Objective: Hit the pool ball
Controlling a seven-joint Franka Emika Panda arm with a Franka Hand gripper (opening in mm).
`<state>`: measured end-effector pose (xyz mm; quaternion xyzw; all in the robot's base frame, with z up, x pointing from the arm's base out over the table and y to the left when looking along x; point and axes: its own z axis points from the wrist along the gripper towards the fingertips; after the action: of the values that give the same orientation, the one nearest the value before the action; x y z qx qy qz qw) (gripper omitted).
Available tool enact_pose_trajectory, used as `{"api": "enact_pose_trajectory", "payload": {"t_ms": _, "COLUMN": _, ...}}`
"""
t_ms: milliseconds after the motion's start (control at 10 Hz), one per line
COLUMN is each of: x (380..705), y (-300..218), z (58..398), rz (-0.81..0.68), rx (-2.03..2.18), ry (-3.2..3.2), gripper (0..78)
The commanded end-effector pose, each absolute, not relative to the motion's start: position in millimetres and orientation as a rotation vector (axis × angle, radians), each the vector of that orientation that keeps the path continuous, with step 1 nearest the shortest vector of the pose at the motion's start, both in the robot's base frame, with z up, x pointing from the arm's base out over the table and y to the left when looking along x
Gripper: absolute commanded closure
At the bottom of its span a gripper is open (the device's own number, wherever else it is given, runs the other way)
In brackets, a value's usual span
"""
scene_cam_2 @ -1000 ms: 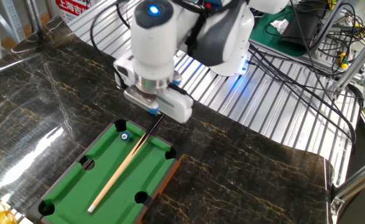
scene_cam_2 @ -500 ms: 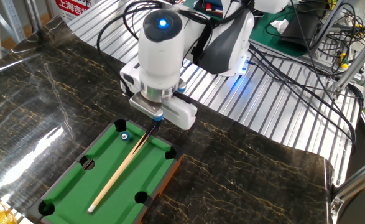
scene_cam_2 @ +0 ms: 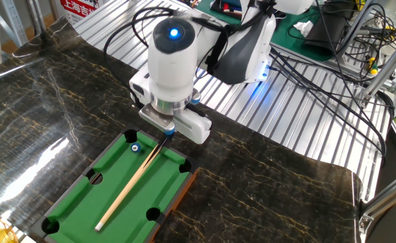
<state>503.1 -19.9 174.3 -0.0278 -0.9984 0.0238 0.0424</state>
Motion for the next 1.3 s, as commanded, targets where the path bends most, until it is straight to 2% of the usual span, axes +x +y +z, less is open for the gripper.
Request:
{"api": "enact_pose_trajectory", "payload": {"t_ms": 100, "x": 498, "y": -20, "z": 171, "rz": 0.081, "rx": -0.090, "ry": -3.047, "gripper": 77.6}}
{"api": "enact_pose_trajectory", "payload": {"t_ms": 600, "x": 492, "y": -34, "z": 161, "rz": 0.079, "rx": -0.114, "ry": -3.042, "gripper": 77.6}}
{"api": "enact_pose_trajectory", "payload": {"t_ms": 700, "x": 492, "y": -34, "z": 161, "rz": 0.079, "rx": -0.114, "ry": -3.041, "gripper": 0.1}}
{"api": "enact_pose_trajectory", "payload": {"t_ms": 1300, "x": 492, "y": -34, "z": 161, "rz": 0.079, "rx": -0.114, "ry": -3.041, "gripper": 0.1}}
